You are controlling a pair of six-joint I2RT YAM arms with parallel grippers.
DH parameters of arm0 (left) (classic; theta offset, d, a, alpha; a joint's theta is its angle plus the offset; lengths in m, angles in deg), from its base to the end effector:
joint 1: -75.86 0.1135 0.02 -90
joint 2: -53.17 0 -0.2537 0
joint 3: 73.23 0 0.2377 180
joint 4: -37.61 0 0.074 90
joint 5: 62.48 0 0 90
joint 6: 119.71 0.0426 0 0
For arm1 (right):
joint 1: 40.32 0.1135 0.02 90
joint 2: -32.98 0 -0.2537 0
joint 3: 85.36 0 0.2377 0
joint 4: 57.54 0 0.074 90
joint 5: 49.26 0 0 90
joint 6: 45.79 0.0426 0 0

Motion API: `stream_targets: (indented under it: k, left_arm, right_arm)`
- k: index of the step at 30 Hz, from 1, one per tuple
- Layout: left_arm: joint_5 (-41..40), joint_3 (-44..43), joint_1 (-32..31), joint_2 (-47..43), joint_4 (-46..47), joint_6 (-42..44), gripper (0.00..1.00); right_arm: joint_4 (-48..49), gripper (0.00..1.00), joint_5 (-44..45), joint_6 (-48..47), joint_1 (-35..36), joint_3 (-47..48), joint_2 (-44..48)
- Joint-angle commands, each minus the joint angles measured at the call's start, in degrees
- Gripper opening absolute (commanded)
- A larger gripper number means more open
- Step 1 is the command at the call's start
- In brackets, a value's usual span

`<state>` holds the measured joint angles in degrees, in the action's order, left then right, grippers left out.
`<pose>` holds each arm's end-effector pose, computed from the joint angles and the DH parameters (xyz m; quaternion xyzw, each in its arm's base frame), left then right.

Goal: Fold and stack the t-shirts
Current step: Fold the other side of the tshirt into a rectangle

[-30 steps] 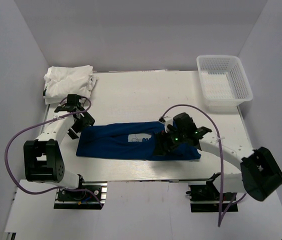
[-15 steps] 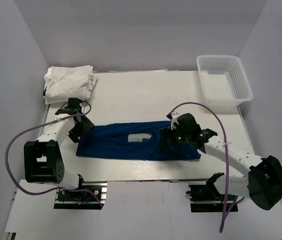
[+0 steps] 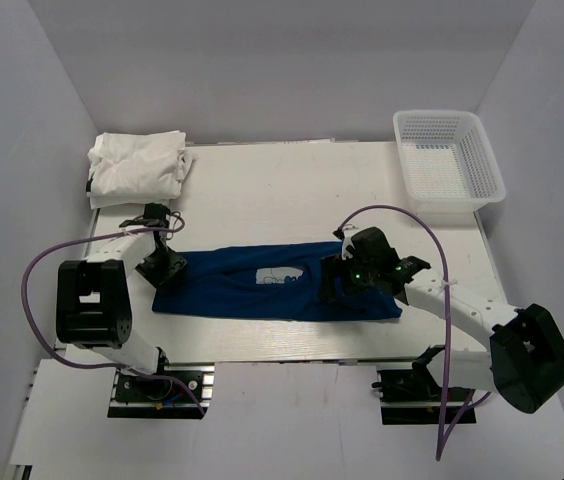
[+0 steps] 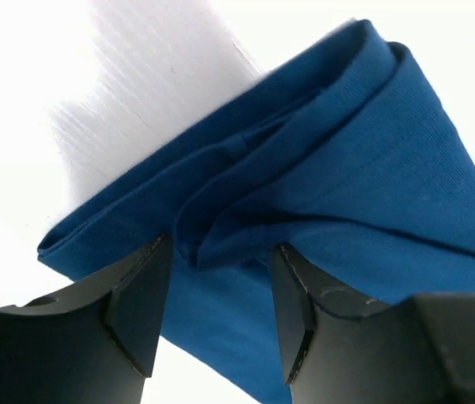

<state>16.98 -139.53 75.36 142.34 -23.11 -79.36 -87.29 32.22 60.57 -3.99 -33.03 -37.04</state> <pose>0.2483 0.0056 0.1596 -0.4181 0.9020 0.0595 0.0893 0.1883 0.1463 0.1942 -0.1877 0.9105 0.2226 0.2936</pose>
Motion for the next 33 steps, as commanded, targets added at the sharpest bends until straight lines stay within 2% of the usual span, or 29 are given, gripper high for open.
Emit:
stream_targets:
  k: [1, 5, 11, 16, 22, 25, 26, 28, 29, 30, 33]
  left_arm:
    - [-1.8, -2.5, 0.2, -0.7, -0.1, -2.1, 0.6]
    - [-1.2, -0.5, 0.2, -5.5, 0.6, -3.2, 0.65]
    - [-6.0, 0.0, 0.8, -9.0, -0.1, -3.8, 0.76]
    - [-6.6, 0.6, 1.3, -8.3, 1.2, -4.9, 0.76]
    - [-4.2, 2.4, 1.8, -4.8, 4.4, -6.9, 0.66]
    - [-3.5, 2.4, 1.8, -3.5, 5.2, -7.0, 0.5]
    - [-2.6, 2.4, 1.8, -2.9, 5.8, -7.0, 0.39]
    - [-1.1, 2.4, 1.8, -2.2, 6.3, -7.0, 0.26]
    - [-1.1, 2.4, 1.8, -2.2, 6.3, -7.0, 0.16]
    - [-0.6, 1.9, 1.8, -2.2, 6.3, -7.0, 0.0]
    - [-0.6, -0.2, 1.8, -2.8, 5.7, -6.4, 0.0]
  right_arm:
    - [0.2, 0.9, -0.8, -0.5, -0.2, 2.2, 0.8]
    - [0.1, 0.9, -1.4, -1.3, -0.1, 2.0, 0.0]
    - [-1.2, 0.9, -2.5, -2.0, -0.1, 3.5, -1.5]
    - [-2.3, 0.9, -3.0, -2.4, -0.1, 4.9, -3.1]
    - [-3.5, 0.9, -2.8, -2.9, -0.1, 5.9, -3.5]
    - [-3.9, 0.9, -2.3, -2.9, -0.1, 5.7, -3.4]
    - [-3.8, 0.9, -2.2, -2.8, -0.2, 5.4, -3.2]
    - [-3.5, 0.9, -2.0, -2.9, -0.1, 4.7, -3.4]
    - [-3.0, 0.9, -2.1, -2.7, -0.2, 4.3, -3.5]
    - [-2.6, 0.9, -1.8, -2.5, 0.0, 3.0, -3.9]
    - [-1.3, 0.9, -0.6, -2.6, 0.0, 1.5, -5.1]
